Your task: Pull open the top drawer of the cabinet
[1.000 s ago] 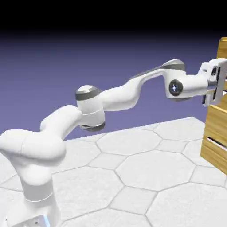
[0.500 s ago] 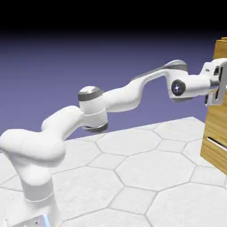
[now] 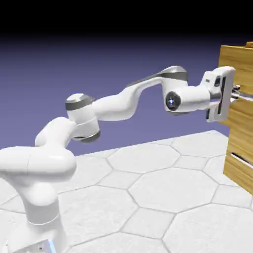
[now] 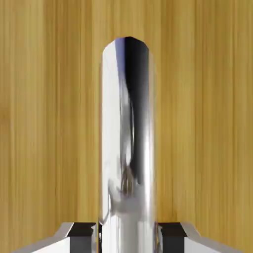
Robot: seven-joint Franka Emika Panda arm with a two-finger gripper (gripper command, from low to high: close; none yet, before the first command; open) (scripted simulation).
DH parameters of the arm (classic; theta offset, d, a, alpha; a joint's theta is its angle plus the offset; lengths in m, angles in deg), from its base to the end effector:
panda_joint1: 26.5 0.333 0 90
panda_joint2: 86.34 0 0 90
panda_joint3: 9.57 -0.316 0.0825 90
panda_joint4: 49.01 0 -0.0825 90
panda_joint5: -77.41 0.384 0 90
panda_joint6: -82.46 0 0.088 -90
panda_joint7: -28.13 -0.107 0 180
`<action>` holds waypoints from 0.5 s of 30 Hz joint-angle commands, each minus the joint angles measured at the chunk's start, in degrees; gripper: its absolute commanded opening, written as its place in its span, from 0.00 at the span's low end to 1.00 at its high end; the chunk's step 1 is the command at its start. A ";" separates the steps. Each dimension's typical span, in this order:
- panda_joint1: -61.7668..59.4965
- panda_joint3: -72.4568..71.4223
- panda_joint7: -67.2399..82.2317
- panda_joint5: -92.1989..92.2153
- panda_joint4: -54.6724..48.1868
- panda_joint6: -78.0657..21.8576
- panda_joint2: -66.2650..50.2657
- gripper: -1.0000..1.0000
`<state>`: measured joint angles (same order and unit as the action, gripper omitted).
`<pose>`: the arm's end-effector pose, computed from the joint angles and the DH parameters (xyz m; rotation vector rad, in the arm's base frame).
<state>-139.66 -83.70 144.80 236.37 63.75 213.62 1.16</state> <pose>0.6149 -0.0422 0.4990 1.7625 0.7306 1.7585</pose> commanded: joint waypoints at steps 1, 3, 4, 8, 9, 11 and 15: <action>1.31 0.28 0.38 0.01 2.08 -0.75 0.10 0.00; 3.97 0.88 0.88 -0.39 6.23 -2.26 0.30 0.00; 5.31 1.21 1.12 -0.62 8.31 -3.00 0.42 0.00; 10.82 2.74 1.95 -1.84 16.61 -5.85 1.00 0.00; 12.23 3.19 2.13 -2.21 18.69 -6.52 1.18 0.00; 15.10 4.16 2.44 -3.08 22.84 -7.83 1.62 0.00; 18.74 5.54 2.74 -4.36 27.95 -9.34 2.28 1.00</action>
<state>-120.92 -78.16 147.54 232.02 91.71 204.27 3.44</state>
